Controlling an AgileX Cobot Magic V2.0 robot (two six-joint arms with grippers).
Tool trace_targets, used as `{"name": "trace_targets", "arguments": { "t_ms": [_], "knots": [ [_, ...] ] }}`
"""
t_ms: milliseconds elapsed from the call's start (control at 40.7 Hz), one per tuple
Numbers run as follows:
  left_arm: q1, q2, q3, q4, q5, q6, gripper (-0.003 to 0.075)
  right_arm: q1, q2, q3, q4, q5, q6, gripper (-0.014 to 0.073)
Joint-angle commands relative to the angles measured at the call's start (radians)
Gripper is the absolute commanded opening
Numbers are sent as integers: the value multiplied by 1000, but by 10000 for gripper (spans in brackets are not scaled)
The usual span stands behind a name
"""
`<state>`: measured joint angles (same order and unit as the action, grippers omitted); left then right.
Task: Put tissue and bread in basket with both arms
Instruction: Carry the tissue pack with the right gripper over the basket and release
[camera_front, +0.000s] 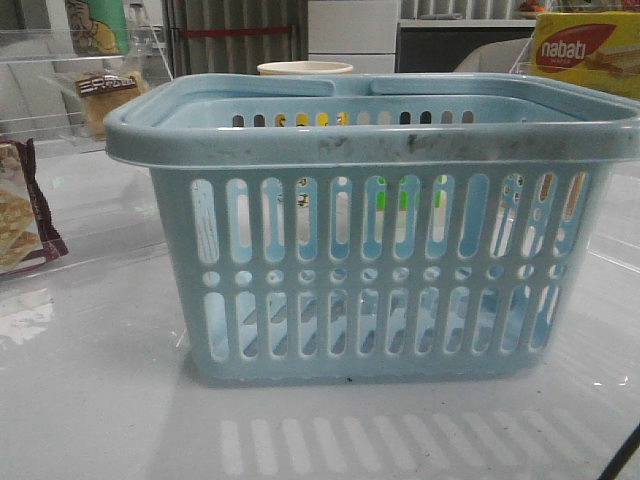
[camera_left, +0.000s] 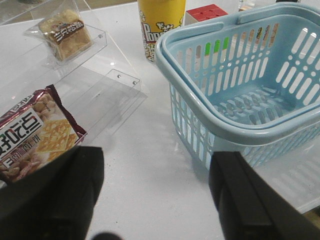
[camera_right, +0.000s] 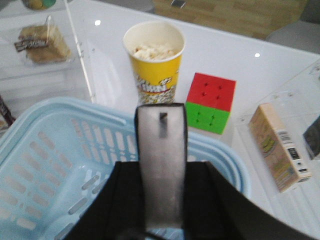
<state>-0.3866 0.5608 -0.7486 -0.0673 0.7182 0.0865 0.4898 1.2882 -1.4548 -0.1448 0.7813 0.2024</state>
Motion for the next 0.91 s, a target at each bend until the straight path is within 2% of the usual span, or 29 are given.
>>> {"name": "trace_targets", "arguments": {
  "t_ms": [0,344,442,590,639,885],
  "knots": [
    [-8,9,-29,-12,-82,1,507,41,39,-20,-7,-68,1,192],
    [-8,9,-29,-12,-82,1,507,72,276,-20,4,-68,1,211],
    [-8,9,-29,-12,-82,1,507,72,323,-20,4,-69,1,312],
    [-8,9,-29,-12,-82,1,507,72,351,-20,3,-69,1,550],
    [-8,9,-29,-12,-82,1,507,72,351,-21,0,-70,1,577],
    [-8,9,-29,-12,-82,1,507,72,267,-20,-39,-46,1,571]
  ]
}}
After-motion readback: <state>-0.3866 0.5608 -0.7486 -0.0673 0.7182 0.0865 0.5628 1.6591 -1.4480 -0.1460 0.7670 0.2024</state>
